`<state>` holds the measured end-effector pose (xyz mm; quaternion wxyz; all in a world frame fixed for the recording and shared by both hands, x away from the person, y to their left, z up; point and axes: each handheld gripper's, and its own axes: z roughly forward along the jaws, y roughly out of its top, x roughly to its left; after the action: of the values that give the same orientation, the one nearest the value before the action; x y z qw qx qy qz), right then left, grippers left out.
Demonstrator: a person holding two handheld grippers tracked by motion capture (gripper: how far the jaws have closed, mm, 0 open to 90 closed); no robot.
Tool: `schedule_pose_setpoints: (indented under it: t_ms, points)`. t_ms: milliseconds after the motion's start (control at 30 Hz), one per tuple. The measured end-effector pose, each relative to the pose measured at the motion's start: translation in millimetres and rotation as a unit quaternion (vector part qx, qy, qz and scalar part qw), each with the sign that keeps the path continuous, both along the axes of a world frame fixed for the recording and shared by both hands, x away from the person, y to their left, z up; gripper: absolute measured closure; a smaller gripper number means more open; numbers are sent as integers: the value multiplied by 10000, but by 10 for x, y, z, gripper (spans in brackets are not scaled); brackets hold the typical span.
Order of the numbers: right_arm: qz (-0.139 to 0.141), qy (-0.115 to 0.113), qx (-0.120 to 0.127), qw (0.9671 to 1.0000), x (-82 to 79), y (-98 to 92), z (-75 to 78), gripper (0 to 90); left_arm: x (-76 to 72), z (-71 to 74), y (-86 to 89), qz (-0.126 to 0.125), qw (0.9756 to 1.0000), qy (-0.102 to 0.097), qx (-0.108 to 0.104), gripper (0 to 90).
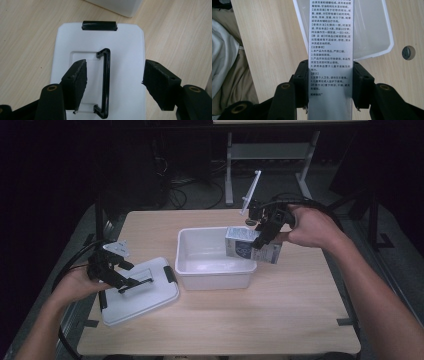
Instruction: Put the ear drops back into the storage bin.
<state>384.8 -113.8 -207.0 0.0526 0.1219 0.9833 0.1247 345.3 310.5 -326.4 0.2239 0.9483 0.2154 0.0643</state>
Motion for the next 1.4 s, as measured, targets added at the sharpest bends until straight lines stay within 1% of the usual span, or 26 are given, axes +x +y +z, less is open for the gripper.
schedule_pose_setpoints:
  t_ms: [133, 233, 400, 500, 667, 700, 733, 800, 1067, 1233, 1400]
  points:
    - [36, 7, -8, 10000, 9, 39, -21, 556, -7, -5, 4, 28, 10000, 4, -22, 348]
    - [48, 14, -7, 10000, 15, 65, -33, 556, -6, -8, 7, 6, 10000, 11, 1, 348]
    - [118, 23, -55, 9999, 28, 127, -62, 556, -16, -10, 4, 22, 10000, 3, -20, 348]
    - [137, 36, -127, 9998, 43, 163, -84, 556, -12, -14, 2, 24, 10000, 13, -9, 348]
    - [174, 25, -120, 9998, 72, 198, -102, 556, -4, -19, -15, -12, 10000, -6, 1, 348]
    - [185, 14, -104, 9998, 74, 205, -101, 556, -1, -19, -15, -22, 10000, -1, 13, 348]
    - [206, 18, -84, 9998, 78, 213, -101, 556, -2, -23, -20, 11, 10000, 3, -21, 348]
    - [230, 14, -44, 9997, 80, 234, -108, 556, 0, -18, -20, -9, 10000, 6, 3, 347]
    - [298, 34, -54, 9995, 105, 312, -156, 556, -10, -14, 4, 14, 10000, 12, -6, 348]
    - [298, 33, -32, 9995, 124, 340, -158, 556, -1, -21, 3, -3, 10000, 2, 1, 347]
    - [387, 32, -33, 9992, 132, 413, -159, 556, -1, -22, 0, -12, 10000, 10, 6, 348]
